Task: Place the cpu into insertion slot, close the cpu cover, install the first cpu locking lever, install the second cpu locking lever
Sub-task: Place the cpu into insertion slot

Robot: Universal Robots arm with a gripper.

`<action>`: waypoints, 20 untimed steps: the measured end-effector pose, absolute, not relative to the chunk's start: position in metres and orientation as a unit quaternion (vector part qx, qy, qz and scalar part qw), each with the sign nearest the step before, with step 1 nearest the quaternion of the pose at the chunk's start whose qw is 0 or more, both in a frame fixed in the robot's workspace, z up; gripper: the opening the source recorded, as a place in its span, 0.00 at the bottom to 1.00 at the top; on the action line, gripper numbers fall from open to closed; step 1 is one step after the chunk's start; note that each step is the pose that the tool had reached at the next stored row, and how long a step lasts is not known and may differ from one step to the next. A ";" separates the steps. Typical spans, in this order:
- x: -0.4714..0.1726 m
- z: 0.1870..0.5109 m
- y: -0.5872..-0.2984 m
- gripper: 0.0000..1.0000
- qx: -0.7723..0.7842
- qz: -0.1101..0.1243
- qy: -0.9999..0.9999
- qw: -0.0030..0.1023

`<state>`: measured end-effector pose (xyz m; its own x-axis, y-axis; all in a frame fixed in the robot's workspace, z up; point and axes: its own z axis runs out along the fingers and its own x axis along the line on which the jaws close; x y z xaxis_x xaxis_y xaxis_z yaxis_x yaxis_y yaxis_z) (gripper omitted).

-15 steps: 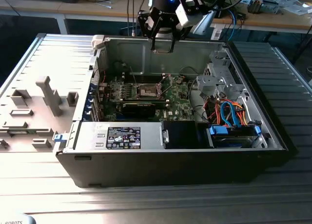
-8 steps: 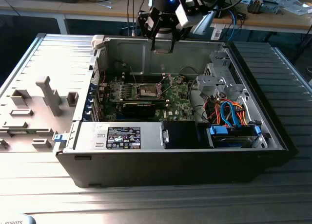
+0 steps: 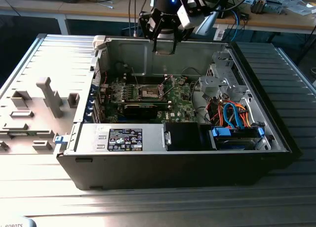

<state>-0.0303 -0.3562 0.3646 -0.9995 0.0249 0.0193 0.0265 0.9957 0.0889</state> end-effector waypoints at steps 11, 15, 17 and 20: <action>-0.031 0.358 -0.357 0.55 -0.013 -0.045 -0.999 0.009; -0.031 0.356 -0.357 0.55 -0.013 -0.044 -0.999 0.009; -0.031 0.354 -0.357 0.55 -0.013 -0.045 -0.999 0.009; -0.031 0.353 -0.357 0.55 -0.013 -0.044 -0.999 0.009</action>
<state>-0.0314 -0.3573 0.3532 -0.9995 0.0248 0.0194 0.0264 0.9958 0.0876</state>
